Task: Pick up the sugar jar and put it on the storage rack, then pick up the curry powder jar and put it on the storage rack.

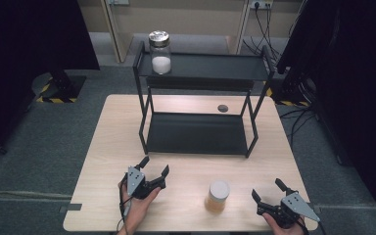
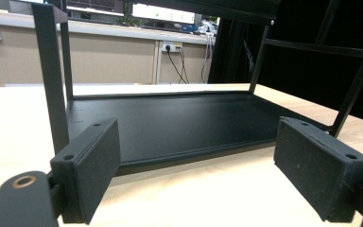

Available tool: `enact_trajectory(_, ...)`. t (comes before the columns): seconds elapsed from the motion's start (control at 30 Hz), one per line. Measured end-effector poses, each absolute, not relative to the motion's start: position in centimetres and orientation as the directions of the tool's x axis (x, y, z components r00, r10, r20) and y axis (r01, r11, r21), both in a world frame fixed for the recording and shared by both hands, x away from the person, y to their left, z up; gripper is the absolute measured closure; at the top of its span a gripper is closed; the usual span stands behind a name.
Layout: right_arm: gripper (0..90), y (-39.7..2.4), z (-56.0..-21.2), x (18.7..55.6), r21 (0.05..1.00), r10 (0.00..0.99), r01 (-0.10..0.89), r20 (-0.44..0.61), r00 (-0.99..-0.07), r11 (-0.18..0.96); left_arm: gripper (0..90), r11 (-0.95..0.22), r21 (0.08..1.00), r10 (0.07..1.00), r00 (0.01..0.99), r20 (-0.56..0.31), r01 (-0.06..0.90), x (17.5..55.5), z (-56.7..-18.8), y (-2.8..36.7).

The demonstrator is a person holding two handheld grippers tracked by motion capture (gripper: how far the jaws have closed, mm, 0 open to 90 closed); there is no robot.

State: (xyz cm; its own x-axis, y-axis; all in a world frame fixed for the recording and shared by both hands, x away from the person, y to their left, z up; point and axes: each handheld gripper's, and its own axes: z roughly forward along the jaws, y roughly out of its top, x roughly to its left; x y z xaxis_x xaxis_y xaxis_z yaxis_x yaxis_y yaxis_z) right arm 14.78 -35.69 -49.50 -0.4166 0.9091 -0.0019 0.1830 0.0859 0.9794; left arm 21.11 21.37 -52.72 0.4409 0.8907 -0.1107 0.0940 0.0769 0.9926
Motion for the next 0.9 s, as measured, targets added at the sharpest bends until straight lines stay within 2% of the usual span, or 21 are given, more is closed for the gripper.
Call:
enact_trajectory(0.27,3.1,-35.9,-49.7,14.7,0.982,0.904,0.171,0.0,-0.427,0.081,14.1,0.075,0.992,0.89,0.443,-0.111,0.097,21.2,-52.7,21.4)
enact_trajectory(0.6,2.9,-36.5,-49.6,14.6,0.99,0.842,0.124,0.012,-0.539,0.066,14.1,0.076,0.992,0.89,0.442,-0.114,0.103,21.3,-52.6,21.4)
enact_trajectory(0.9,3.8,-35.3,-48.3,15.2,0.994,0.75,0.095,0.022,-0.661,0.055,13.9,0.079,0.991,0.887,0.446,-0.118,0.105,21.4,-52.6,21.4)
